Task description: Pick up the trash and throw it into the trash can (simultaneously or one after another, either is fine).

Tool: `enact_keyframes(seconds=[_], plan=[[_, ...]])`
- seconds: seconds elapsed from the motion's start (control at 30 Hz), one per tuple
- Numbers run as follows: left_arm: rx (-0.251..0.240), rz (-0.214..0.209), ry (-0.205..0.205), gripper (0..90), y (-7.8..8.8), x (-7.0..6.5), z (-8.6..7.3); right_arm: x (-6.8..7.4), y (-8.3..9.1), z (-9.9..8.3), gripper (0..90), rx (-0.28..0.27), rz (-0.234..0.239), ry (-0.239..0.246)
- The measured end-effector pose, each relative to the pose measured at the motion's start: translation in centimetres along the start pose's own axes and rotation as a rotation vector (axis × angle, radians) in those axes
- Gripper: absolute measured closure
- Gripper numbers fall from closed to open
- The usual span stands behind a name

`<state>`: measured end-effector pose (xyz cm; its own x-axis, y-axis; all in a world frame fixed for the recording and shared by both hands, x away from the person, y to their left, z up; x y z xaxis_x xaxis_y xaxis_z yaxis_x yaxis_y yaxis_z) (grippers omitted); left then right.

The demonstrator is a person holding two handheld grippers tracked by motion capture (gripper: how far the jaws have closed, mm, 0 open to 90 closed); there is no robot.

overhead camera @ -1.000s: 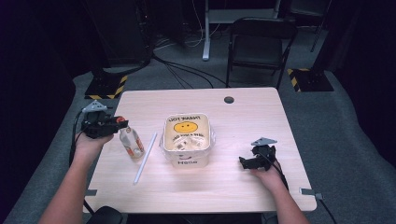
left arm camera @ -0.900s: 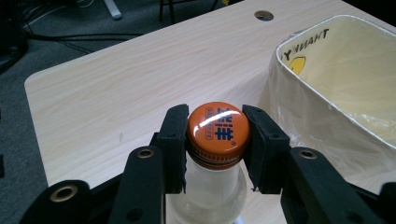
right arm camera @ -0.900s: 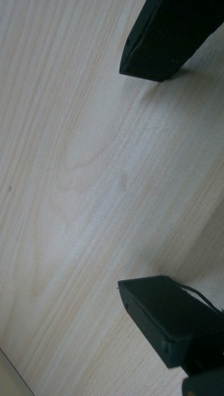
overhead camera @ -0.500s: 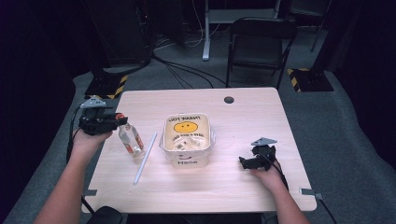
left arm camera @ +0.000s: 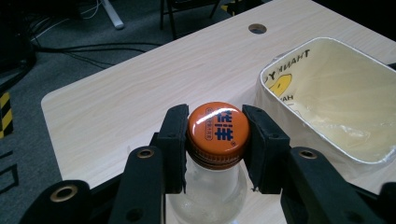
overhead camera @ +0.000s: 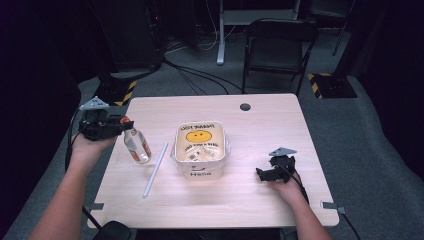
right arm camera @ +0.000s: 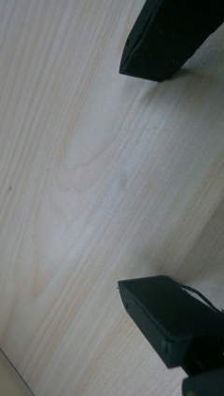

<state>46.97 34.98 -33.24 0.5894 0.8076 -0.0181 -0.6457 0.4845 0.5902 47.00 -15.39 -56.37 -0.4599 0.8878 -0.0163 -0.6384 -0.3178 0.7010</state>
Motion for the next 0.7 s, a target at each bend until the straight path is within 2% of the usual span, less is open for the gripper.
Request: enact_keyframes(seconds=[0.3, 0.7], plan=[[-0.005, 0.001, -0.005, 62.6, 0.9, -0.4, 1.2, 0.0, 0.0, 0.0, 0.0, 0.001, 0.002, 0.003], [-0.002, -0.005, -0.032, 62.6, 1.7, -1.3, 2.9, 0.0, 0.0, 0.0, 0.0, 0.000, 0.001, 0.001]])
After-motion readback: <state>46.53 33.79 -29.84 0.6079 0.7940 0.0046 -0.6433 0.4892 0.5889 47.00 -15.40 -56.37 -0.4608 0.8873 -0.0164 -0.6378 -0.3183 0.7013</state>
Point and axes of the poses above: each handheld gripper's, and its own axes: y roughly backward along the jaws, z roughly out of its top, x roughly to its left, the point moved 5 cm from there along -y, roughly forward along the jaws, and after that the axes turned 2 degrees about -z, right-handed, at the moved point
